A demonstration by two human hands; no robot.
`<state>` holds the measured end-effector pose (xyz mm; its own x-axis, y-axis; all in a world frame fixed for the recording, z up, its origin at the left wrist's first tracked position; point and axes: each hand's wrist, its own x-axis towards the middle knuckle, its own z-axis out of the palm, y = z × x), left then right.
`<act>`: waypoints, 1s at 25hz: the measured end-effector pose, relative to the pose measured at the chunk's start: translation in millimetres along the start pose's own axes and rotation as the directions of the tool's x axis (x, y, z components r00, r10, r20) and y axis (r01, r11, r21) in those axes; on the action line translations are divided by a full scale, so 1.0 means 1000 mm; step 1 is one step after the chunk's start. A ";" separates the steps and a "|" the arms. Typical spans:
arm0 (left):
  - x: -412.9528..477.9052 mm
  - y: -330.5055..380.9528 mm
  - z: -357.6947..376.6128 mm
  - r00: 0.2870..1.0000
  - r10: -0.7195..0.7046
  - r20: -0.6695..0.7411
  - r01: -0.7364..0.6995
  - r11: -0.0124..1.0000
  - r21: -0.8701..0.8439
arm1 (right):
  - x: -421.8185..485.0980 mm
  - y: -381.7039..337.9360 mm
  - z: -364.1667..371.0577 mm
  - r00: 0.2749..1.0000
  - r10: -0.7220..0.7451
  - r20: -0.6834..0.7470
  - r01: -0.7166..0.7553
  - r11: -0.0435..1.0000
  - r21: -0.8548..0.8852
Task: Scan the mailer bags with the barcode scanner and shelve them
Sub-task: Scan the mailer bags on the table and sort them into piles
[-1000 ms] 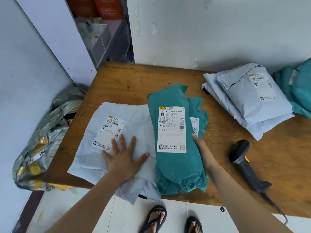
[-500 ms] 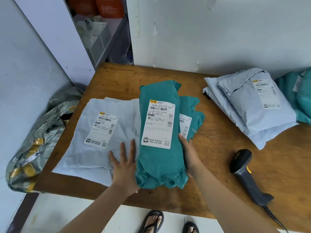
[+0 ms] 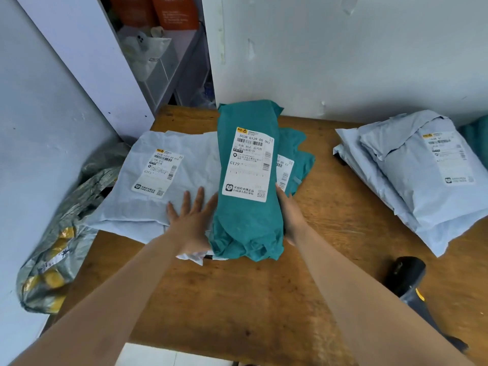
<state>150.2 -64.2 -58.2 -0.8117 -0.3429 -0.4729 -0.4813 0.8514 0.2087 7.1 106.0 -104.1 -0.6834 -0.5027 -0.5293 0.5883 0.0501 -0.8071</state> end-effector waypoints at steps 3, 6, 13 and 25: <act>-0.002 0.003 -0.040 0.973 -0.184 -0.141 -0.053 0.415 -0.908 | -0.012 -0.008 -0.003 0.996 0.056 0.065 -0.060 0.996 0.063; -0.001 0.038 -0.067 0.988 -0.051 -0.146 -0.146 0.009 -0.989 | -0.028 -0.032 0.002 0.995 0.101 0.001 -0.100 0.991 0.083; 0.018 0.100 -0.072 0.983 0.127 -0.131 -0.169 0.362 -0.917 | -0.050 -0.060 -0.010 0.990 0.126 -0.067 -0.127 0.992 -0.002; 0.010 0.148 -0.117 0.695 -0.089 -0.713 -0.334 0.839 -0.430 | -0.105 -0.110 -0.150 0.860 -0.061 -0.507 -0.060 0.974 -0.218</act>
<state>32.5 11.8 67.8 -0.7577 -0.5970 0.2634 -0.2749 0.6582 0.7009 -50.4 282.6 1.0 -0.8425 0.0023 -0.5387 0.5197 0.2674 -0.8115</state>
